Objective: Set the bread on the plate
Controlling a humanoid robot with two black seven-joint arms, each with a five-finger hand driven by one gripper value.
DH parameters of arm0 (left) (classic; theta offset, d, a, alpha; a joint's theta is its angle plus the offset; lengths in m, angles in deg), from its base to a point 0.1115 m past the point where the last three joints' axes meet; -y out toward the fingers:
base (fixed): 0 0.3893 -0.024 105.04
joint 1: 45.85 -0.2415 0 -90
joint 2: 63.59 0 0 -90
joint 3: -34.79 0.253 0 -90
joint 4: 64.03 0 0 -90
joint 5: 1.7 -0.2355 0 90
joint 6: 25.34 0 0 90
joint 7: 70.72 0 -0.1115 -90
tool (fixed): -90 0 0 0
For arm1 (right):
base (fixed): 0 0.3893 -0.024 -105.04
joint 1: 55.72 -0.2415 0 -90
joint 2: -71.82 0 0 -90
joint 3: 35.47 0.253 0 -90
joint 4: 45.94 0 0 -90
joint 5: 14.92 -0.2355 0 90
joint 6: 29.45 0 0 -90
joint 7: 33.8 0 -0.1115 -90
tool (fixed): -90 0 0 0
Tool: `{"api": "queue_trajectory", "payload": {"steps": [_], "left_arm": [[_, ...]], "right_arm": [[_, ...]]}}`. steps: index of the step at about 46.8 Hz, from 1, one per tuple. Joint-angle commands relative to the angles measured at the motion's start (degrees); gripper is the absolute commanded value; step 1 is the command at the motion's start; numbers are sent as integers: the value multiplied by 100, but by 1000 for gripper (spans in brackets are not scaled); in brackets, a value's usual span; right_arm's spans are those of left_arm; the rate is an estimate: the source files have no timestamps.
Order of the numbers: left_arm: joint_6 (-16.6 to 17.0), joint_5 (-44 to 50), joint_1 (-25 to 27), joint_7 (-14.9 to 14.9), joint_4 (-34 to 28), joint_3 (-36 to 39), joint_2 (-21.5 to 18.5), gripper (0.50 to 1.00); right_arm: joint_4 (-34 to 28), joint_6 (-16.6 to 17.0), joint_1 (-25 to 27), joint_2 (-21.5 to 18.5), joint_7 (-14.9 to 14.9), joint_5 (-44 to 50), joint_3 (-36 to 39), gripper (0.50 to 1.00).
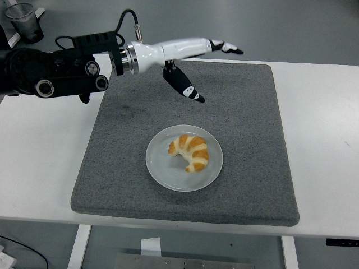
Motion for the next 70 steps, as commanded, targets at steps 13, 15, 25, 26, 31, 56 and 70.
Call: {"api": "queue_trajectory", "payload": {"steps": [13,15,25,26,31,56,70], "left_arm": [[-46,1526,-655,11,746,-999,0,1000],[-55,1614,-796,11,860,-1175,27,1000],[-81,2158,-1218,55,1290,-1958,202,1000],[-81,2290,-1244,64,1361,-2045,255,1000],[-90,2975,-1385,73,1747,-2345,545,1000],[-248,4628,-2457,248,3523,-3988,1608,1000],[-178,5472,-2791,354,4103,-4419,2206,1000]], "right_arm": [[0,0,0,0,0,0,2,932],[0,0,0,0,8,0,2,932],[0,0,0,0,0,0,1,932],[0,0,0,0,0,0,2,932],[0,0,0,0,8,0,-7,932],[53,79,0,0,0,-26,37,932],[53,70,0,0,8,-26,37,932]]}}
